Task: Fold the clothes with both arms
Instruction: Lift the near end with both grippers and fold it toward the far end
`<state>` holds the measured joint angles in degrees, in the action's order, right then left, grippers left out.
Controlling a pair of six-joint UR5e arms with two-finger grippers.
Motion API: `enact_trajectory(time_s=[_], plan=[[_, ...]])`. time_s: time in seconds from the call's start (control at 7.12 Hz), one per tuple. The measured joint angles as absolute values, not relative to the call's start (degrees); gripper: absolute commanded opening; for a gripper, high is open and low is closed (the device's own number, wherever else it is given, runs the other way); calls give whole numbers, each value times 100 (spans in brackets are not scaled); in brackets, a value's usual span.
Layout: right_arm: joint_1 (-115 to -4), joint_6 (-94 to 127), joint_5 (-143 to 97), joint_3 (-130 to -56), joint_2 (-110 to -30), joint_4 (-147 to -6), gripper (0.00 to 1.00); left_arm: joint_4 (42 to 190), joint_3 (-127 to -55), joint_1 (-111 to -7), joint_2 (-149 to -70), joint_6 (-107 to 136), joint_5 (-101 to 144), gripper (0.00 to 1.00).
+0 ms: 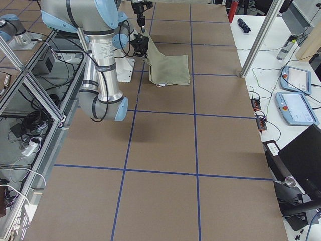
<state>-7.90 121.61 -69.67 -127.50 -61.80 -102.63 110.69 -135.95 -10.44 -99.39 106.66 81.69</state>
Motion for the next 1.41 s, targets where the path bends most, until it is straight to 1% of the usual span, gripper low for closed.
enact_trajectory(time_s=[0.14, 0.42, 0.7, 0.98, 1.26, 1.41], plan=[[-1053, 11956, -7056, -12285, -6094, -9883, 0, 11080, -13163, -1329, -10136, 10362, 8185, 0], [-1461, 11626, -7271, -11524, -5990, -9207, 0, 11114, -12082, -1887, -10783, 9868, 8297, 0], [-1694, 11471, -7383, -10937, -5661, -9042, 0, 11125, -11562, -2411, -11001, 9438, 8454, 0], [-1886, 11358, -7500, -10564, -5497, -8980, 0, 11133, -11148, -2788, -11086, 9123, 8484, 0], [-2055, 11247, -7604, -10193, -5385, -8792, 0, 11139, -10541, -2874, -11404, 9053, 8474, 0], [-2128, 11197, -7641, -9880, -5251, -8604, 0, 11184, -10267, -2879, -11542, 9047, 8468, 0]])
